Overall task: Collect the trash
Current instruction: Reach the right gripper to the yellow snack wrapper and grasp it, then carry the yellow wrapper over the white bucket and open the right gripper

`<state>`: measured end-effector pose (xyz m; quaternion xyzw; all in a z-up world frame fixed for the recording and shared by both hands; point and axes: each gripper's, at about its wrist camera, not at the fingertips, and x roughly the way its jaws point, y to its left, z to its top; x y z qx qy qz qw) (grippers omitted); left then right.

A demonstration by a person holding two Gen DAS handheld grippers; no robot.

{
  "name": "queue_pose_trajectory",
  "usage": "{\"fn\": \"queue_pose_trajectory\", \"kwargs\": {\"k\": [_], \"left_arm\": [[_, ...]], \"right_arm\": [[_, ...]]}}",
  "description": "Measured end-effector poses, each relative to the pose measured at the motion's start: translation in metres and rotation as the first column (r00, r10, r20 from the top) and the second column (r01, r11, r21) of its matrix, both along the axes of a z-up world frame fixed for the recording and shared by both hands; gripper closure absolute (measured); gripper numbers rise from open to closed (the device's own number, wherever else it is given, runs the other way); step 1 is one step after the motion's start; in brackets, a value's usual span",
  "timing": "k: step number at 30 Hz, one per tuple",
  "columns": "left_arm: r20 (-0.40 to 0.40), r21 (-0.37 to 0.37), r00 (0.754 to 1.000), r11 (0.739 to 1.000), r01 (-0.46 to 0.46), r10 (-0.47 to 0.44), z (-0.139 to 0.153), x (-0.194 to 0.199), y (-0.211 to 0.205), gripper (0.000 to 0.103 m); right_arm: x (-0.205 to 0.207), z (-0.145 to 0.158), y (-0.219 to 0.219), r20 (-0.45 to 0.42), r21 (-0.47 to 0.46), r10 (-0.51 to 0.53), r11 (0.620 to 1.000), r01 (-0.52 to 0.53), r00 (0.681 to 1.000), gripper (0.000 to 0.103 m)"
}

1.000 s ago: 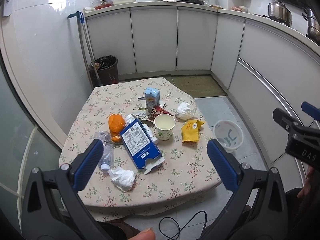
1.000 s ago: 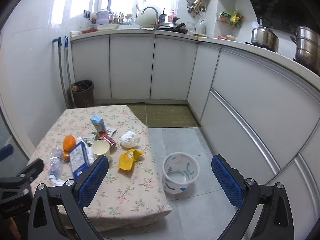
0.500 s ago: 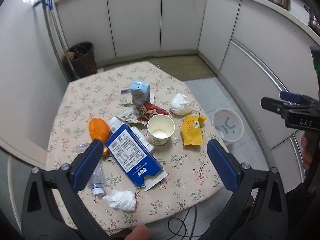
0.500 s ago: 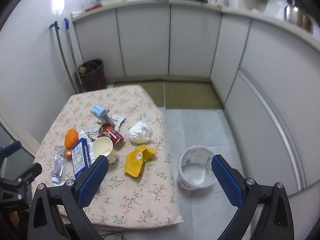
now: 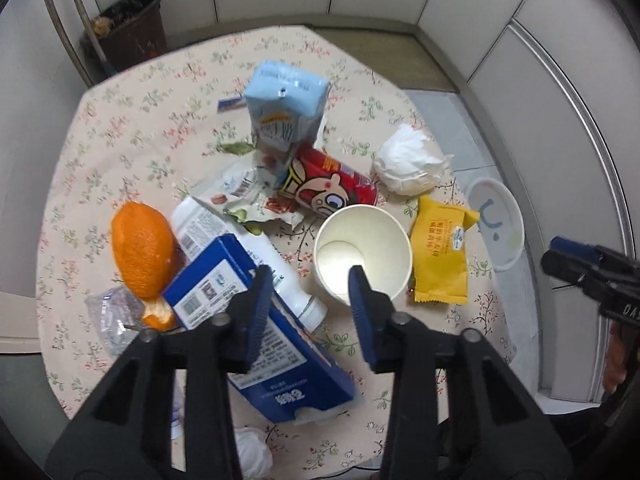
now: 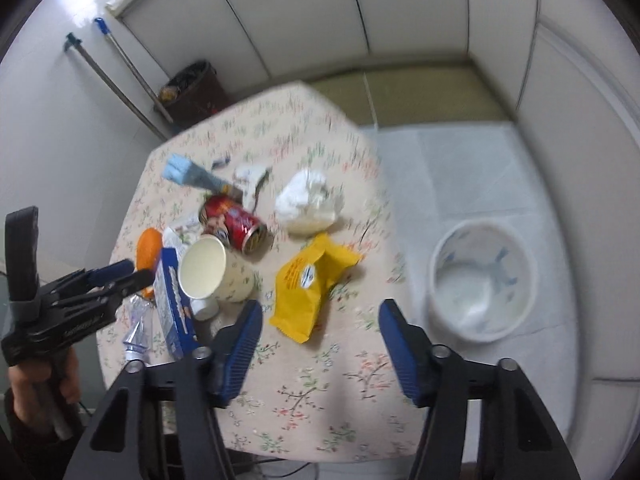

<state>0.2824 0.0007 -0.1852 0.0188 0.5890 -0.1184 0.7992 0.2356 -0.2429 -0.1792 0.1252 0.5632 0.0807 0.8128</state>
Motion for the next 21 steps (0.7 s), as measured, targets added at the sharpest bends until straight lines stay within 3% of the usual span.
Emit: {"fn": "queue_pose_trajectory", "kwargs": {"k": [12, 17, 19, 21], "left_arm": [[-0.049, -0.013, 0.999, 1.000, -0.004, 0.003, -0.026, 0.013, 0.003, 0.093], [-0.074, -0.025, 0.996, 0.999, -0.041, 0.039, -0.037, 0.015, 0.007, 0.098], [-0.068, -0.031, 0.996, 0.998, -0.053, 0.050, -0.035, 0.014, 0.008, 0.099], [-0.057, -0.033, 0.997, 0.998, -0.056, 0.054, -0.032, 0.012, 0.008, 0.099]], "right_arm": [[0.030, -0.078, 0.016, -0.179, 0.124, -0.038, 0.990, 0.061, 0.983, 0.049], [0.032, -0.099, 0.021, -0.225, 0.135, -0.048, 0.988, 0.080, 0.973, 0.065], [0.031, -0.108, 0.021, -0.242, 0.153, -0.052, 0.984, 0.091, 0.969, 0.084], [0.030, -0.116, 0.017, -0.265, 0.201, -0.059, 0.973, 0.115, 0.962, 0.093]]}}
